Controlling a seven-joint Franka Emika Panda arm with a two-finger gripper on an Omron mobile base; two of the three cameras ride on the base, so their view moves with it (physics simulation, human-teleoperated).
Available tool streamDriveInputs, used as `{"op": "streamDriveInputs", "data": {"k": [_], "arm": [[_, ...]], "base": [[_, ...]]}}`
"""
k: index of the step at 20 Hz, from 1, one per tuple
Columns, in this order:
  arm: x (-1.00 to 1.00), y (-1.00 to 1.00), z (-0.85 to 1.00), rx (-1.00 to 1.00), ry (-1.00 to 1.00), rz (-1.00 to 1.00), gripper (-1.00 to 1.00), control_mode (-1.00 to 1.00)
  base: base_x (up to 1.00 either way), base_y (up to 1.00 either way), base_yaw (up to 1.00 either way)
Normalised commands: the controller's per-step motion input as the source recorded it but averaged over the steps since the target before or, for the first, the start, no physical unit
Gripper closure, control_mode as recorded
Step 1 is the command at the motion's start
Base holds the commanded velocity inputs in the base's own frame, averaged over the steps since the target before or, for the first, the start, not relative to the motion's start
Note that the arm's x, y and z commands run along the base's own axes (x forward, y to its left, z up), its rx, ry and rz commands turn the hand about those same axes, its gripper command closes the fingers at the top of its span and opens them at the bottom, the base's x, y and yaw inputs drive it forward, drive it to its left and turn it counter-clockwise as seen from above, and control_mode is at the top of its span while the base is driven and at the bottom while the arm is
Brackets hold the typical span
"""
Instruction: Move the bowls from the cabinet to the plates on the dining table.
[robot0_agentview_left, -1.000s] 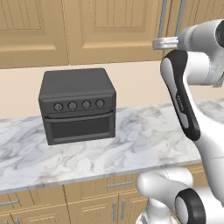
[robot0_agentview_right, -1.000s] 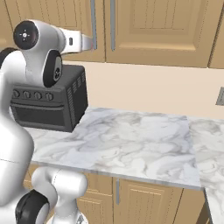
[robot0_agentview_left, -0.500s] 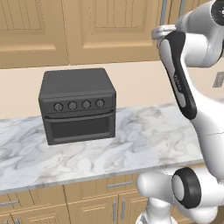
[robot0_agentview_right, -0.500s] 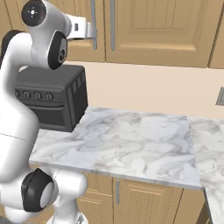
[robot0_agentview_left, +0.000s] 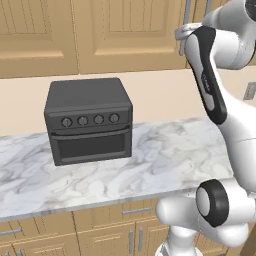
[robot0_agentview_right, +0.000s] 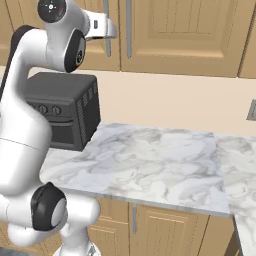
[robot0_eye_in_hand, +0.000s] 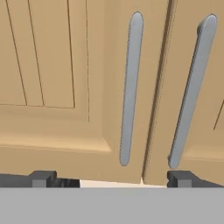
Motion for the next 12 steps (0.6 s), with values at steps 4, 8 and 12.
{"op": "streamDriveInputs", "data": {"k": [4, 8, 12], "arm": [[0.27, 0.0, -0.11, -0.02, -0.08, 0.01, -1.0, -1.0], [0.3, 0.0, -0.07, -0.03, -0.04, 0.0, -1.0, -1.0], [0.36, 0.0, 0.0, -0.02, 0.0, -0.02, -1.0, -1.0]], "base": [[0.0, 0.0, 0.0], [0.0, 0.0, 0.0], [0.0, 0.0, 0.0]]}}
